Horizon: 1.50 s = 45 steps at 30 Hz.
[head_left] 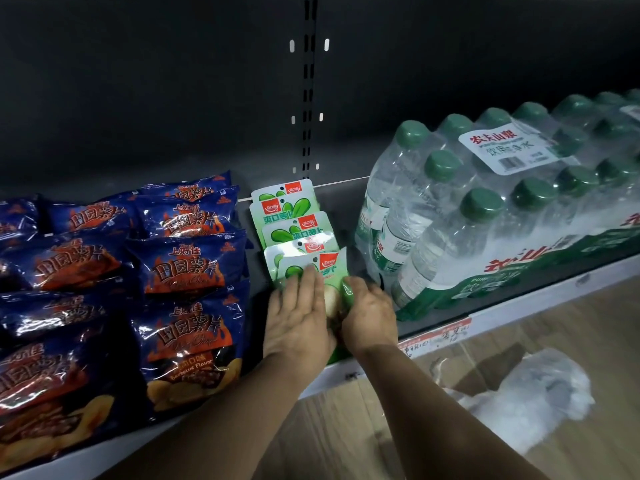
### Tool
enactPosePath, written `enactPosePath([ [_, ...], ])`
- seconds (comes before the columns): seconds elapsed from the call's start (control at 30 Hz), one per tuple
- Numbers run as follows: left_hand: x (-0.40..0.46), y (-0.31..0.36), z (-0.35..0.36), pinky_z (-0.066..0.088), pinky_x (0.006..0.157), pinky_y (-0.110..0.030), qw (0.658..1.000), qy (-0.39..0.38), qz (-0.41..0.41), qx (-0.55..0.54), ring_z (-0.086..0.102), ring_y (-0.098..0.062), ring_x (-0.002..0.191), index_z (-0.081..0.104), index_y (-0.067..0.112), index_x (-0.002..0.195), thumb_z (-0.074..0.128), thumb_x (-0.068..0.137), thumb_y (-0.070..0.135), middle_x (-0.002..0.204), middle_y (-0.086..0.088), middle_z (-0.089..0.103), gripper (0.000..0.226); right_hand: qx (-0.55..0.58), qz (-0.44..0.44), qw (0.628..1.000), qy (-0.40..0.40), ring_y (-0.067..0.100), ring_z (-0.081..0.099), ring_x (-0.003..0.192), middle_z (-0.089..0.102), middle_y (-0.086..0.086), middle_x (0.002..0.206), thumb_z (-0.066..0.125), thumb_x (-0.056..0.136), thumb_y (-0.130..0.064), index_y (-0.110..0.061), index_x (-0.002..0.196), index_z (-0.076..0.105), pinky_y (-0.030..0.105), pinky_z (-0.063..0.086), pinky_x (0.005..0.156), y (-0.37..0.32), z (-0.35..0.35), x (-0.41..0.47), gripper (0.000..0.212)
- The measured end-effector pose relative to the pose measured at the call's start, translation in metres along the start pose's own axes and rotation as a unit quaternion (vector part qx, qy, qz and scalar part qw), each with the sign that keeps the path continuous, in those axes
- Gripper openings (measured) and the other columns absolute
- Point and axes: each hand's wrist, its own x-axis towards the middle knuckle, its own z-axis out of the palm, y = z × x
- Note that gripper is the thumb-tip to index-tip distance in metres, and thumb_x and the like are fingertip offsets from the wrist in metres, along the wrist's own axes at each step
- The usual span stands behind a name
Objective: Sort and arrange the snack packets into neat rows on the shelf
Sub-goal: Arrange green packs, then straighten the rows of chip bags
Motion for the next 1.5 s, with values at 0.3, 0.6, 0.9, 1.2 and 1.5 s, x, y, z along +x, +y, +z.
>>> enactPosePath([
  [0.3, 0.005, 0.006, 0.007, -0.005, 0.119, -0.036, 0.997, -0.042, 0.017, -0.06, -0.021, -0.021, 0.144, -0.014, 0.012, 0.15, 0.034, 0.098, 0.034, 0.157, -0.006, -0.022, 0.074, -0.012, 0.004, 1.0, 0.005, 0.029, 0.042, 0.12, 0.05, 0.01, 0.13, 0.04, 0.095, -0.011, -0.023, 0.137, 0.043, 0.032, 0.036, 0.097, -0.001, 0.002, 0.0, 0.044],
  [0.6, 0.009, 0.005, -0.001, -0.008, 0.118, -0.038, 0.993, -0.084, 0.016, -0.086, -0.02, -0.022, 0.145, -0.016, 0.013, 0.15, 0.051, 0.089, 0.047, 0.157, -0.007, -0.021, 0.096, -0.013, 0.017, 1.0, 0.004, 0.029, 0.044, 0.119, 0.051, 0.01, 0.127, 0.041, 0.097, -0.019, -0.023, 0.133, 0.045, 0.033, 0.038, 0.096, -0.002, 0.004, 0.002, 0.036],
  [0.9, 0.009, 0.002, 0.004, -0.008, 0.119, -0.036, 0.991, -0.075, 0.019, -0.106, -0.021, -0.019, 0.144, -0.017, 0.014, 0.15, 0.046, 0.09, 0.049, 0.158, -0.004, -0.022, 0.093, -0.066, -0.095, 0.993, 0.033, 0.025, 0.04, 0.119, 0.043, 0.004, 0.135, 0.036, 0.101, -0.028, -0.019, 0.131, 0.05, 0.034, 0.036, 0.097, -0.017, -0.006, -0.004, 0.034],
  [1.2, 0.01, -0.007, 0.003, -0.003, 0.12, -0.035, 0.988, -0.08, 0.059, -0.114, -0.02, -0.018, 0.145, -0.014, 0.013, 0.15, 0.061, 0.083, 0.047, 0.158, -0.004, -0.021, 0.106, -0.115, -0.103, 0.986, -0.06, 0.021, 0.03, 0.134, 0.027, -0.005, 0.153, 0.039, 0.096, -0.025, -0.027, 0.147, 0.028, 0.03, 0.033, 0.106, -0.007, -0.005, -0.013, 0.052],
  [1.5, 0.004, -0.009, 0.003, -0.007, 0.119, -0.032, 0.988, -0.049, 0.063, -0.136, -0.024, -0.018, 0.144, -0.014, 0.014, 0.151, 0.061, 0.084, 0.047, 0.157, -0.002, -0.023, 0.105, -0.124, -0.084, 0.986, -0.074, 0.024, 0.029, 0.134, 0.03, -0.001, 0.15, 0.04, 0.095, -0.025, -0.024, 0.144, 0.029, 0.037, 0.03, 0.106, -0.018, -0.011, -0.016, 0.05],
])
